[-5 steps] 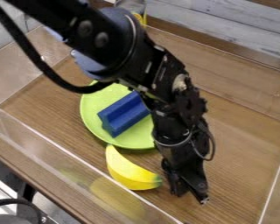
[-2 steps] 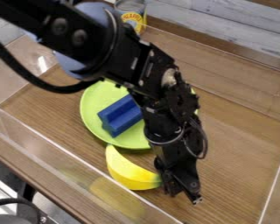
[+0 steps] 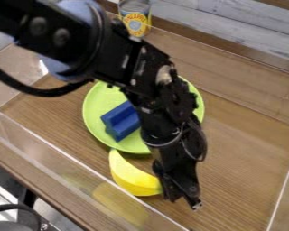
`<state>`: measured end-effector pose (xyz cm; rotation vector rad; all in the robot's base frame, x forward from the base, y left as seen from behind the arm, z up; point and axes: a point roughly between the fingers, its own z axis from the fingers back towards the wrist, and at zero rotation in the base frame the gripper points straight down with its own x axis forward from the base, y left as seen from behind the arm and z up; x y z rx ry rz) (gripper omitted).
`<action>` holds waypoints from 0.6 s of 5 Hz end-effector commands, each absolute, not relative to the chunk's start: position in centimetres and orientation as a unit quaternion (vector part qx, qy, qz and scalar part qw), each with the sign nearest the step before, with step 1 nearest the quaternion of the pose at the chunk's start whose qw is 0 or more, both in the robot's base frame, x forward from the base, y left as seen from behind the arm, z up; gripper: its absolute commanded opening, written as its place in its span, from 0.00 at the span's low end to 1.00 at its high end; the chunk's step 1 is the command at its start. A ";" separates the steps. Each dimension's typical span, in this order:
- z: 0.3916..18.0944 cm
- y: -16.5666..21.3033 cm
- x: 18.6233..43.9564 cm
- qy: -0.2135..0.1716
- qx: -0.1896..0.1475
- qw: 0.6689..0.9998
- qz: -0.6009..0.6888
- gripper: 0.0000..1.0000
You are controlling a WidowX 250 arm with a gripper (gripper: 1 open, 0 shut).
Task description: Put the banana in the green plate
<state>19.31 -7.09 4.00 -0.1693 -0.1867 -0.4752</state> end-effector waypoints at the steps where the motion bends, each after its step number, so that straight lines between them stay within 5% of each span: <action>1: 4.8 -6.6 19.5 -0.108 -0.085 0.964 -0.229 0.00; 3: 4.8 -5.9 19.0 -0.111 -0.088 0.967 -0.213 0.00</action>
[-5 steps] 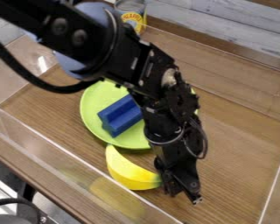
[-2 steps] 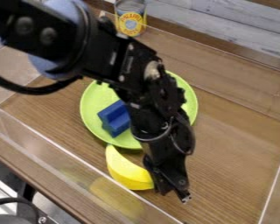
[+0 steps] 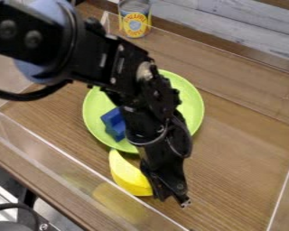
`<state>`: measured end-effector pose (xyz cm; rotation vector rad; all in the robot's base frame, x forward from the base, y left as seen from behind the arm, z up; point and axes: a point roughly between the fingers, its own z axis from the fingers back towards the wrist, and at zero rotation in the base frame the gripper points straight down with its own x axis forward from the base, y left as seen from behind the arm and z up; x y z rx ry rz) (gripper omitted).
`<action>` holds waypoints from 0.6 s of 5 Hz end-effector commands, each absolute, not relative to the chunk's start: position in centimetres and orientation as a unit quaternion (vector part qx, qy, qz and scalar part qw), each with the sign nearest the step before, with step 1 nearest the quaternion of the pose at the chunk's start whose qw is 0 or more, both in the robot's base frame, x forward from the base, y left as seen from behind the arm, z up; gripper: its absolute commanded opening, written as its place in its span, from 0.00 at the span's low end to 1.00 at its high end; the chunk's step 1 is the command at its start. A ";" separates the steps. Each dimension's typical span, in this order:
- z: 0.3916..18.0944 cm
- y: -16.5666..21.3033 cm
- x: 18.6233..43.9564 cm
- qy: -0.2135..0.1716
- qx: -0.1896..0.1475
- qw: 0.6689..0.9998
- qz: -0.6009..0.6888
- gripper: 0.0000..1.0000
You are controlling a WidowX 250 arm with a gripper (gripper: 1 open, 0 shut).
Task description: Put the banana in the green plate
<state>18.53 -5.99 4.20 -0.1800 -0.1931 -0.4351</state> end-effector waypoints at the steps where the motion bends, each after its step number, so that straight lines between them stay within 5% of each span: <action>1: 4.9 -5.6 18.9 -0.115 -0.089 0.968 -0.204 0.00; 3: 4.9 -5.0 18.9 -0.118 -0.093 0.970 -0.191 0.00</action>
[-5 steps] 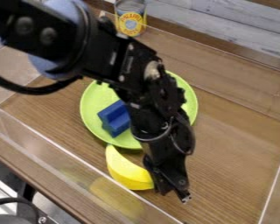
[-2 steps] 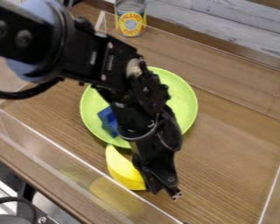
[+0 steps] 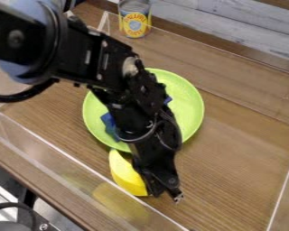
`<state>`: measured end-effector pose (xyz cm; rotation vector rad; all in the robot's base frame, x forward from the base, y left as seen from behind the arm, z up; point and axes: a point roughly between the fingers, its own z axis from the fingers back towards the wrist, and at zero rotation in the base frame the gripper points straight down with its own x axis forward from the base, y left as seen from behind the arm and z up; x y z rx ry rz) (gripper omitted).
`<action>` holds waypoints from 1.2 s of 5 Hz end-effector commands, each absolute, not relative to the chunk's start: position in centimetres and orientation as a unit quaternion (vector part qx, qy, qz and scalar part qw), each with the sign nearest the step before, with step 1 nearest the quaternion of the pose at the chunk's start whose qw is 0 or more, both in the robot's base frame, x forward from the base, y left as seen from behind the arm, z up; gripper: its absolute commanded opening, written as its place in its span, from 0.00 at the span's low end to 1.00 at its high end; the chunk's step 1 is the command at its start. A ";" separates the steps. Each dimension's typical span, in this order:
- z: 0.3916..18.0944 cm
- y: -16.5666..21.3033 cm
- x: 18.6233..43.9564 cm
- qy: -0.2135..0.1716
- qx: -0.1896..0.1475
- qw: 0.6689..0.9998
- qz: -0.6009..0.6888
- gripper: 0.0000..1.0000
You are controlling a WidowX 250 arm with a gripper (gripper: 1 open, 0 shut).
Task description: Put the banana in the green plate
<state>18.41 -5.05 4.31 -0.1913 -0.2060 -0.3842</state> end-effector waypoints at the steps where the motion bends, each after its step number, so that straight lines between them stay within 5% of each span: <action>1: 4.9 -4.8 18.9 -0.119 -0.095 0.971 -0.186 0.00; 6: 4.3 -4.2 19.2 -0.119 -0.105 0.974 -0.161 0.00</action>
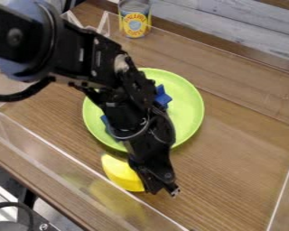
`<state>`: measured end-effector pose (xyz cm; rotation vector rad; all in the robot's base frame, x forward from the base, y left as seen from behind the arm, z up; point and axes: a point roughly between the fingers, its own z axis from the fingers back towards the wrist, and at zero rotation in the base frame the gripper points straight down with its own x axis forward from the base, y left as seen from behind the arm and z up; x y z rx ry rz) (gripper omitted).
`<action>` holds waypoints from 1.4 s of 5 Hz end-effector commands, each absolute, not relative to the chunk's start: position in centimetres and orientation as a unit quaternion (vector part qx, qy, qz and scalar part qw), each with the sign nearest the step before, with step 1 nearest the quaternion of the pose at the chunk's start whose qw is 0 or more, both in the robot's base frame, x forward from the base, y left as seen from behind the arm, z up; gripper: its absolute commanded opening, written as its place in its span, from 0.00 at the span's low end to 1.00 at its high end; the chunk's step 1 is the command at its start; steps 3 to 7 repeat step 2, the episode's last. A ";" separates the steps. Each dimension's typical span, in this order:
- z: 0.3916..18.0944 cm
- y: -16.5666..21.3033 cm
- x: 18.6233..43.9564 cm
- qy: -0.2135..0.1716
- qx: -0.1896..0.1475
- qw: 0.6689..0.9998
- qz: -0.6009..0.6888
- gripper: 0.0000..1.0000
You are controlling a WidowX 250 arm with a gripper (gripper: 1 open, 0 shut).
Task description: Put the banana in the green plate
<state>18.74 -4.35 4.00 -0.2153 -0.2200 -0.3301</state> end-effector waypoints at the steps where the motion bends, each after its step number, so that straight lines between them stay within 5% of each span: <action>1: 4.2 -4.1 19.2 -0.119 -0.106 0.975 -0.154 0.00; 7: 4.1 -4.0 19.2 -0.119 -0.108 0.976 -0.148 0.00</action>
